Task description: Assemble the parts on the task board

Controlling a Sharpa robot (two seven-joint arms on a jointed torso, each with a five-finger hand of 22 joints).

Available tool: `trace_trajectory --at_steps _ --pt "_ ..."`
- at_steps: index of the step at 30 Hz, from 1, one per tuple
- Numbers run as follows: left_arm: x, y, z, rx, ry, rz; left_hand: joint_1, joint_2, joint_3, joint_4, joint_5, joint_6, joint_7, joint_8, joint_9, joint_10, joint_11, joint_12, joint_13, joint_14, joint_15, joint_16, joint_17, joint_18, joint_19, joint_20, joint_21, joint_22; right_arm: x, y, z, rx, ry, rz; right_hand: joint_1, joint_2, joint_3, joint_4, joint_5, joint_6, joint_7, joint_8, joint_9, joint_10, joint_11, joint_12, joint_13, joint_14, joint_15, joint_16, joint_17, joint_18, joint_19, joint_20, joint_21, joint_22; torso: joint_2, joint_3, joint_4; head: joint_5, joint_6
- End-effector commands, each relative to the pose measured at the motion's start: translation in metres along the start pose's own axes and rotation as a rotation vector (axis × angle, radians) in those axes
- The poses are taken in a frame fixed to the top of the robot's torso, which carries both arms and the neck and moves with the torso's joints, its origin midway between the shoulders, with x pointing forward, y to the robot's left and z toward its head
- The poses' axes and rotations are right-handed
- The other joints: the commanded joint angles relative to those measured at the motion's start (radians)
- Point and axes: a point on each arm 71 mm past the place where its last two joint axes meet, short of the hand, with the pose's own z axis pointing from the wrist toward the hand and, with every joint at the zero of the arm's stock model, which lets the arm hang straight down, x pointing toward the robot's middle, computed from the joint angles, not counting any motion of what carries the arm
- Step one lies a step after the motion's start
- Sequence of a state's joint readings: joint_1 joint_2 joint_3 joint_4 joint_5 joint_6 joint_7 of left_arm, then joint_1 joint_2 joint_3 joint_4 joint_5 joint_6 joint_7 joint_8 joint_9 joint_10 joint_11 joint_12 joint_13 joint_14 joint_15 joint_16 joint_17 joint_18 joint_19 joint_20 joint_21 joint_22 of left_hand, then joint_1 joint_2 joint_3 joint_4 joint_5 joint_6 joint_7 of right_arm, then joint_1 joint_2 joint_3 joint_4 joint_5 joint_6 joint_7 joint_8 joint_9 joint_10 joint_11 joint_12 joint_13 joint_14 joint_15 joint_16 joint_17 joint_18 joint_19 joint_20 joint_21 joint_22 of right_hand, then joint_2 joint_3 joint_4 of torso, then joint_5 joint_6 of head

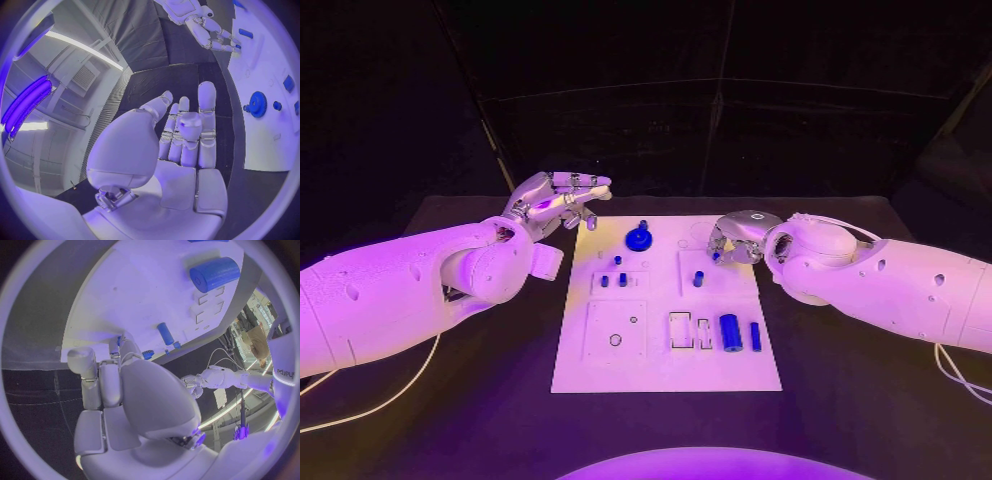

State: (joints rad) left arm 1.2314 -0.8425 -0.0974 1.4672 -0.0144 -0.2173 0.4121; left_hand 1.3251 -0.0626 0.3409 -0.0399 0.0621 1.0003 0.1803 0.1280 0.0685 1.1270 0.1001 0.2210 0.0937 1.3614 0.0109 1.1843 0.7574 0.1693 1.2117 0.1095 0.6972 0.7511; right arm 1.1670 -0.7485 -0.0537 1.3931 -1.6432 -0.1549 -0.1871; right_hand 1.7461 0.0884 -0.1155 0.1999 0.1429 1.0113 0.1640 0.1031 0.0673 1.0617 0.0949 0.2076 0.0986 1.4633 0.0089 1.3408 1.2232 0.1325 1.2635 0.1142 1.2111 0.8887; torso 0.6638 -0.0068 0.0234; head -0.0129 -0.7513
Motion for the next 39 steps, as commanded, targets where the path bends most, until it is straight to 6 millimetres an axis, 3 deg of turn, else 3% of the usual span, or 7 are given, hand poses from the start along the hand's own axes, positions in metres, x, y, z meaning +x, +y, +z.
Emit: trace_trajectory --at_steps 1,7,14,19,20,25,39 --pt "0.001 0.000 0.001 -0.005 0.005 -0.008 0.002 0.010 0.006 -0.003 0.002 -0.006 -0.002 0.002 -0.001 -0.005 0.000 0.006 0.001 -0.006 0.002 -0.001 0.000 0.013 -0.004 0.003 -0.006 -0.001 0.004 0.000 0.000 0.005 0.022 -0.001 0.000 -0.006 0.016 0.001 -0.005 0.012 -0.001 -0.005 0.001 0.015 0.000 -0.005 -0.006 0.041 -0.002 0.000 0.000 -0.004 -0.001 -0.005 0.000 0.000 0.001 0.0001 0.0001 0.000 -0.001" --pt "0.000 0.001 0.001 -0.006 0.003 -0.007 0.005 0.011 0.007 -0.005 0.002 -0.008 -0.001 0.003 -0.001 -0.007 0.000 0.008 0.001 -0.007 0.002 0.000 -0.001 0.013 -0.004 0.004 -0.007 -0.001 0.002 0.002 0.001 0.004 -0.010 -0.011 0.028 0.004 0.086 -0.015 -0.028 0.053 -0.010 0.005 0.005 0.059 -0.011 -0.003 -0.016 0.042 -0.012 0.003 0.002 -0.006 0.003 -0.013 0.008 0.011 0.000 0.0001 -0.0007 0.000 -0.004" --pt "0.000 0.001 0.001 -0.008 0.004 -0.007 0.009 0.013 0.009 -0.007 0.002 -0.008 -0.001 0.004 -0.001 -0.009 0.000 0.010 0.002 -0.007 0.002 0.000 -0.001 0.013 -0.004 0.004 -0.008 -0.002 -0.003 0.006 0.000 -0.004 -0.074 -0.025 0.026 -0.019 0.176 -0.034 -0.046 0.084 -0.016 0.007 0.004 0.100 -0.019 -0.008 -0.024 0.043 -0.019 0.005 -0.001 -0.011 0.015 -0.021 0.027 0.040 0.000 -0.0001 -0.0004 -0.002 -0.005" --pt "-0.003 0.001 0.000 -0.008 -0.002 -0.005 0.015 0.016 0.012 -0.011 0.002 -0.009 0.000 0.006 0.000 -0.011 0.000 0.013 0.002 -0.008 0.002 0.001 -0.002 0.013 -0.004 0.004 -0.008 -0.002 -0.005 0.008 -0.002 -0.009 -0.102 -0.025 -0.026 -0.073 0.316 -0.048 -0.046 0.097 -0.017 -0.005 0.002 0.118 -0.016 -0.027 -0.028 0.043 -0.019 0.003 -0.011 -0.012 0.015 -0.021 0.038 0.052 -0.001 0.0006 -0.0005 0.000 -0.006" --pt "-0.003 0.001 0.000 -0.009 -0.003 -0.005 0.015 0.016 0.012 -0.011 0.002 -0.009 0.000 0.006 0.000 -0.011 0.000 0.013 0.002 -0.008 0.002 0.001 -0.002 0.013 -0.004 0.004 -0.008 -0.002 -0.005 0.008 -0.002 -0.010 -0.105 -0.024 -0.053 -0.098 0.372 -0.055 -0.047 0.101 -0.018 -0.009 0.002 0.123 -0.016 -0.033 -0.028 0.043 -0.020 0.003 -0.014 -0.013 0.015 -0.020 0.040 0.055 -0.002 0.0004 -0.0001 0.000 -0.005" --pt "-0.004 0.001 -0.001 -0.008 0.001 -0.008 0.016 0.016 0.012 -0.012 0.002 -0.010 0.000 0.006 0.000 -0.012 0.000 0.014 0.002 -0.008 0.002 0.001 -0.003 0.013 -0.004 0.004 -0.009 -0.002 -0.007 0.007 -0.006 -0.011 -0.131 -0.014 -0.135 -0.155 0.503 -0.086 -0.051 0.103 -0.012 -0.019 0.003 0.126 -0.015 -0.043 -0.025 0.042 -0.018 0.003 -0.023 -0.011 0.012 -0.019 0.043 0.057 -0.001 -0.0013 -0.0001 0.001 -0.001" --pt "-0.007 0.000 -0.003 0.009 0.018 -0.016 -0.005 0.006 -0.002 -0.002 0.002 -0.018 0.004 0.008 0.000 -0.022 0.005 0.022 0.004 -0.011 0.006 0.003 -0.004 0.012 -0.004 0.007 -0.012 -0.003 -0.014 0.008 -0.025 -0.024 -0.192 0.038 -0.199 -0.184 0.574 -0.116 -0.057 0.107 -0.013 -0.020 0.004 0.128 -0.018 -0.044 -0.021 0.042 -0.016 0.005 -0.025 -0.012 0.014 -0.018 0.046 0.060 -0.002 -0.0028 0.0010 0.008 0.004"
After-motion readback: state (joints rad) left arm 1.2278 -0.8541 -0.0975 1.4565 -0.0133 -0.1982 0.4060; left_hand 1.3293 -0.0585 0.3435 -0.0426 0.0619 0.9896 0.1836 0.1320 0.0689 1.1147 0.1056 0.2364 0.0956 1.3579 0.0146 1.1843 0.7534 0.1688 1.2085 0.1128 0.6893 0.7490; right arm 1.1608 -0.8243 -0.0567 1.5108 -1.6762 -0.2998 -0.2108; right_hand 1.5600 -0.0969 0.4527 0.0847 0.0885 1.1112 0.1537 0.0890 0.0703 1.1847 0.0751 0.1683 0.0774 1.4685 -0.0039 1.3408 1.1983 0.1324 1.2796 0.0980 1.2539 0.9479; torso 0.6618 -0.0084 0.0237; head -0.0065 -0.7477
